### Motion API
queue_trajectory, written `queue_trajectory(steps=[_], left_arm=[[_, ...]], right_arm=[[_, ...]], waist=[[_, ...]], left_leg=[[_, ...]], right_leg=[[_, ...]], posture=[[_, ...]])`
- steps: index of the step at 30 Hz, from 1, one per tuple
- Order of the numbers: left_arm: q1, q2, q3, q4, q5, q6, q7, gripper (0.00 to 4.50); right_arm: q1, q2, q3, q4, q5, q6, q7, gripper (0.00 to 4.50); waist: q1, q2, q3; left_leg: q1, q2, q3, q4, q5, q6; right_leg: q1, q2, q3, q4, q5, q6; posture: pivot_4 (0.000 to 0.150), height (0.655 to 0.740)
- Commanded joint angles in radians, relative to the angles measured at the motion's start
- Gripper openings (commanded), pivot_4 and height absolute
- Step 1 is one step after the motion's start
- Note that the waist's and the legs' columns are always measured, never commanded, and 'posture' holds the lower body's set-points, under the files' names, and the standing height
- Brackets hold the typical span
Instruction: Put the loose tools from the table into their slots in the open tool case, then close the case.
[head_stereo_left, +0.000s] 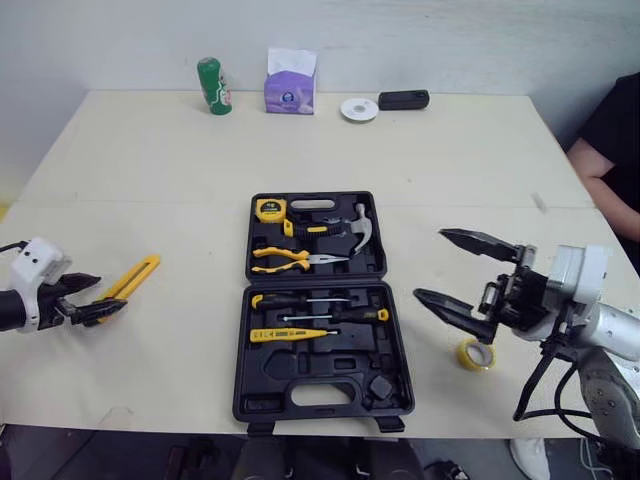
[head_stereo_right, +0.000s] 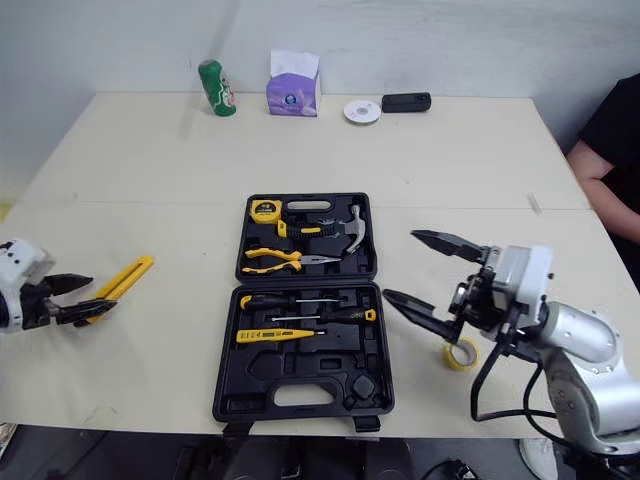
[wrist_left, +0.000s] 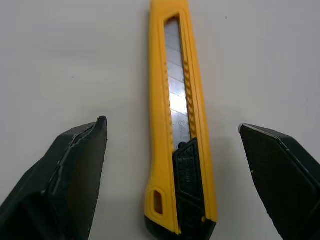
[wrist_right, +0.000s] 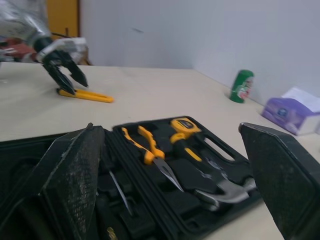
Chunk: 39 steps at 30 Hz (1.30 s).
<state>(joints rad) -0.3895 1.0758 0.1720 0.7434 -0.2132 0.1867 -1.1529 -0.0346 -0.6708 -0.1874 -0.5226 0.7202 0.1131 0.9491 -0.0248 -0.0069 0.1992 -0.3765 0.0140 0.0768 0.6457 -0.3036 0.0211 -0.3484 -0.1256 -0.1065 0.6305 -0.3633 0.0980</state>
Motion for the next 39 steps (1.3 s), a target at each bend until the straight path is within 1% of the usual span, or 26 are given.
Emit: queue_trajectory(steps=[1, 4, 7, 10, 11, 12, 17, 18, 21, 25, 28, 32, 35, 39], left_arm=[[-0.045, -0.014, -0.015, 0.056, 0.034, -0.048, 0.016, 4.43], [-0.070, -0.034, -0.032, 0.094, 0.055, -0.069, 0.010, 4.43], [-0.062, -0.046, -0.061, 0.102, 0.079, -0.090, -0.017, 4.43], [-0.070, -0.056, -0.068, 0.118, 0.085, -0.076, -0.021, 4.43], [-0.073, -0.058, -0.070, 0.122, 0.084, -0.067, -0.030, 3.91], [-0.074, -0.063, -0.070, 0.122, 0.079, -0.056, -0.043, 3.64], [-0.069, -0.078, -0.063, 0.114, 0.075, -0.042, -0.052, 1.53], [-0.064, -0.080, -0.060, 0.111, 0.074, -0.045, -0.050, 1.28], [-0.040, -0.085, -0.034, 0.090, 0.059, -0.083, -0.043, 1.28], [0.010, -0.091, 0.056, -0.011, -0.018, -0.128, -0.053, 1.28], [0.046, -0.090, 0.096, -0.110, -0.057, -0.137, -0.059, 1.28], [0.101, -0.082, 0.119, -0.288, -0.115, -0.153, -0.110, 1.28], [0.137, -0.091, 0.127, -0.442, -0.165, -0.142, -0.140, 1.28], [0.158, -0.124, 0.099, -0.709, -0.282, -0.013, -0.137, 1.28]], right_arm=[[-0.003, 0.005, 0.030, -0.075, 0.004, 0.014, -0.008, 4.50], [-0.004, 0.008, 0.034, -0.082, -0.007, 0.021, -0.022, 4.50], [-0.008, 0.005, 0.038, -0.083, -0.010, 0.026, -0.025, 4.50], [-0.006, 0.002, 0.038, -0.083, -0.012, 0.028, -0.023, 4.50], [-0.005, 0.000, 0.038, -0.084, -0.012, 0.029, -0.021, 4.50], [-0.003, -0.003, 0.038, -0.083, -0.014, 0.029, -0.015, 4.50], [-0.003, -0.006, 0.038, -0.074, -0.025, 0.026, 0.008, 4.50], [-0.004, -0.004, 0.037, -0.075, -0.023, 0.029, 0.007, 4.50], [0.008, -0.002, 0.032, -0.091, -0.017, 0.040, -0.004, 4.50], [0.049, -0.012, 0.002, -0.100, -0.017, 0.038, -0.001, 4.50], [0.079, -0.021, -0.027, -0.096, -0.008, 0.030, 0.020, 4.50], [0.165, -0.051, -0.088, -0.093, 0.012, 0.020, 0.087, 4.50], [0.192, -0.059, -0.125, -0.064, 0.000, -0.008, 0.127, 4.50], [0.205, -0.050, -0.129, -0.016, -0.048, -0.057, 0.155, 4.50]], waist=[[0.002, 0.000, 0.000], [0.013, -0.001, 0.000], [0.021, -0.001, 0.000], [0.022, -0.001, 0.000], [0.022, -0.001, 0.000], [0.022, -0.001, 0.000], [0.022, -0.001, 0.000], [0.023, -0.001, 0.000], [0.022, -0.001, 0.000], [0.022, -0.001, 0.000], [0.023, -0.001, 0.000], [0.023, -0.005, 0.001], [0.023, -0.006, 0.001], [0.021, -0.006, 0.001]], left_leg=[[0.000, 0.000, 0.000, 0.001, 0.000, 0.000], [0.000, -0.001, 0.001, 0.002, 0.000, 0.001], [0.000, -0.001, 0.001, 0.003, 0.001, 0.002], [0.001, -0.001, 0.002, 0.002, 0.001, 0.001], [0.001, -0.001, 0.002, 0.002, 0.001, 0.001], [0.001, -0.001, 0.002, 0.002, 0.001, 0.001], [0.002, -0.001, 0.003, 0.003, 0.000, 0.002], [0.002, -0.002, 0.003, 0.002, 0.000, 0.002], [0.003, -0.002, 0.004, 0.002, 0.000, 0.002], [0.003, -0.002, 0.004, 0.002, 0.000, 0.002], [0.002, -0.002, 0.004, 0.003, 0.000, 0.002], [0.001, -0.001, 0.004, 0.002, 0.000, 0.002], [0.001, -0.001, 0.004, 0.002, 0.000, 0.002], [0.002, -0.001, 0.004, 0.002, 0.000, 0.003]], right_leg=[[0.000, 0.000, 0.000, 0.000, 0.000, 0.000], [0.000, -0.001, 0.000, 0.001, 0.000, 0.001], [0.000, -0.001, 0.000, 0.000, 0.001, 0.001], [0.000, -0.001, 0.000, -0.001, 0.001, 0.001], [0.000, -0.001, 0.000, 0.000, 0.001, 0.001], [0.000, -0.001, 0.000, 0.000, 0.001, 0.001], [0.000, -0.002, 0.000, 0.005, 0.001, 0.001], [0.000, -0.003, 0.000, 0.005, 0.001, 0.001], [0.000, -0.003, 0.000, 0.005, 0.001, 0.001], [0.000, -0.003, 0.000, 0.005, 0.001, 0.001], [0.000, -0.004, 0.000, 0.005, 0.001, 0.001], [0.000, -0.004, -0.001, 0.004, 0.001, 0.001], [0.000, -0.004, -0.001, 0.002, 0.001, 0.001], [0.002, -0.003, -0.001, -0.003, 0.001, 0.002]], posture=[[0.150, 0.7400], [0.150, 0.7400], [0.150, 0.7400], [0.150, 0.7400], [0.150, 0.7400], [0.150, 0.7400], [0.150, 0.7400], [0.150, 0.7400], [0.150, 0.7400], [0.150, 0.7400], [0.150, 0.7400], [0.150, 0.7400], [0.150, 0.7400], [0.150, 0.7400]])
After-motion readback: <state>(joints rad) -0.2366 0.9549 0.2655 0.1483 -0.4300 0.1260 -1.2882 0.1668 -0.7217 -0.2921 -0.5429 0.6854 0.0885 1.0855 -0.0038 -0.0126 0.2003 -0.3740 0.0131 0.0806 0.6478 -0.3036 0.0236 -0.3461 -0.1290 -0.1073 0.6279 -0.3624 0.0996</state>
